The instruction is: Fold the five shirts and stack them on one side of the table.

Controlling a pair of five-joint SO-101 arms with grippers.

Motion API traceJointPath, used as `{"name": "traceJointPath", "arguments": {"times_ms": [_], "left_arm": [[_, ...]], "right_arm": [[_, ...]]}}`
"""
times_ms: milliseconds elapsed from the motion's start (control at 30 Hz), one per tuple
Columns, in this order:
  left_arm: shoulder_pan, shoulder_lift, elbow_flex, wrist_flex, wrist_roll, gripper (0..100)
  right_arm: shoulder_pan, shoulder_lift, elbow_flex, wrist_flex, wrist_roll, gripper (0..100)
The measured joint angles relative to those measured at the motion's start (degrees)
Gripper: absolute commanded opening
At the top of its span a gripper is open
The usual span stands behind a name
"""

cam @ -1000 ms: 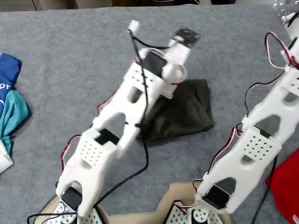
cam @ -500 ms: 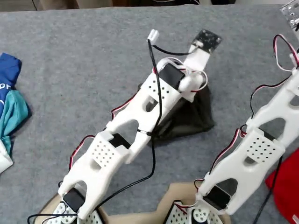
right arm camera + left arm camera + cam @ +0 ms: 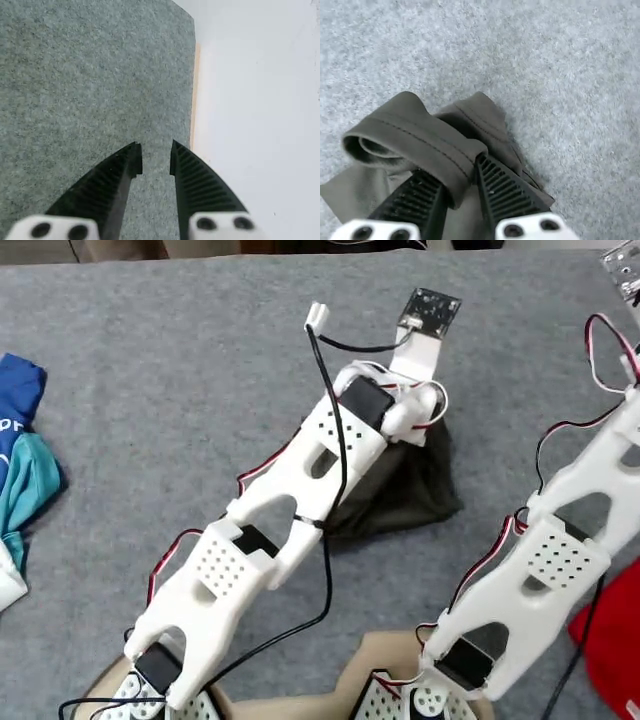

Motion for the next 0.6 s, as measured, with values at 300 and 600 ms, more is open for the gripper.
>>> {"name": "traceJointPath", "arguments": {"times_ms": [300, 600], "left_arm": [[1.0, -0.1, 0.7, 2.5, 0.0, 23], [-5.0, 0.0, -1.6, 8.4, 0.0, 23]], "right_arm": [[0.0, 0.0, 0.0, 0.0, 0.0, 11.8], [-2.3, 0.0, 0.0, 1.3, 2.5, 11.7]]}}
